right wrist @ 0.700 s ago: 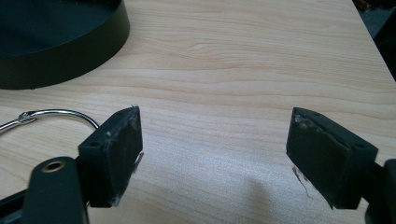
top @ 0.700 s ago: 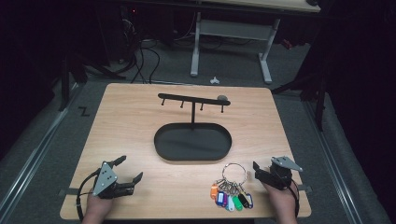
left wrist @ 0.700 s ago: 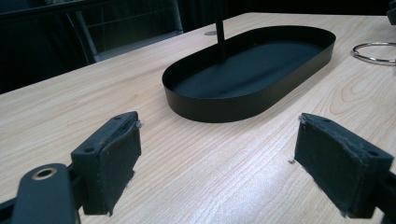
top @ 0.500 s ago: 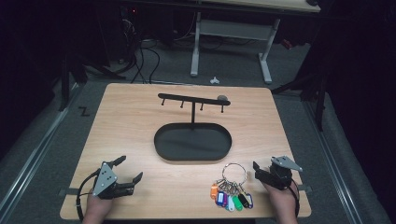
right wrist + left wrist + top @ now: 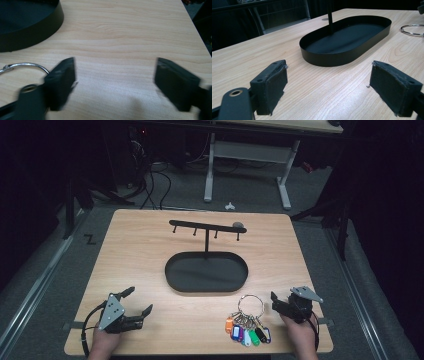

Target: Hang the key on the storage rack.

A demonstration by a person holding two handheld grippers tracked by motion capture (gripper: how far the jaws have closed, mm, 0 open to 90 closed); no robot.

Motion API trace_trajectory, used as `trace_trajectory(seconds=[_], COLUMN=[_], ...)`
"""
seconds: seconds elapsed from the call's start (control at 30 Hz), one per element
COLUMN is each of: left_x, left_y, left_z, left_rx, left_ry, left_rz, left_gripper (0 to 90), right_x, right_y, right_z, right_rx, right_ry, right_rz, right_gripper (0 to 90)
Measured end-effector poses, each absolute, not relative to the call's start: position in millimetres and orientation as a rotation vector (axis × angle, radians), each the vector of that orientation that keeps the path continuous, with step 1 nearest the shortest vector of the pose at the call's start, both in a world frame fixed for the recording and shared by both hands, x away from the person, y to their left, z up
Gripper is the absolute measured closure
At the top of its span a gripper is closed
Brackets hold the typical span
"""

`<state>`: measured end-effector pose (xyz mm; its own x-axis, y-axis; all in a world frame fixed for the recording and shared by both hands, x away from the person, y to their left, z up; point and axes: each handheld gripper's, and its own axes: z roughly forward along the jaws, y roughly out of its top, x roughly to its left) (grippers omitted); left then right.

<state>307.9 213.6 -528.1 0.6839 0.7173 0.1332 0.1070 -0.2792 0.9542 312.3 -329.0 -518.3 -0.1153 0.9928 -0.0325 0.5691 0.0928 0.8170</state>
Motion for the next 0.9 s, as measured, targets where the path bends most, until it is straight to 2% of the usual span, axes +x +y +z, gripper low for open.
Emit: trace_trajectory(seconds=[0.53, 0.73, 0.9], left_x=[308, 309, 308], left_y=[214, 214, 214], left_z=[-528, -528, -528], left_rx=[1.781, 1.782, 1.784], left_ry=[0.657, 0.659, 0.650], left_rz=[0.678, 0.674, 0.673], left_gripper=[15.0, 15.0, 15.0], right_x=[314, 316, 320], right_y=[-315, -288, -287], right_z=[-513, -509, -504], right_rx=[1.557, 1.524, 1.542], right_ry=[1.891, 2.050, 2.083], right_rz=[0.868, 0.785, 0.758], right_gripper=[11.7, 12.8, 14.8])
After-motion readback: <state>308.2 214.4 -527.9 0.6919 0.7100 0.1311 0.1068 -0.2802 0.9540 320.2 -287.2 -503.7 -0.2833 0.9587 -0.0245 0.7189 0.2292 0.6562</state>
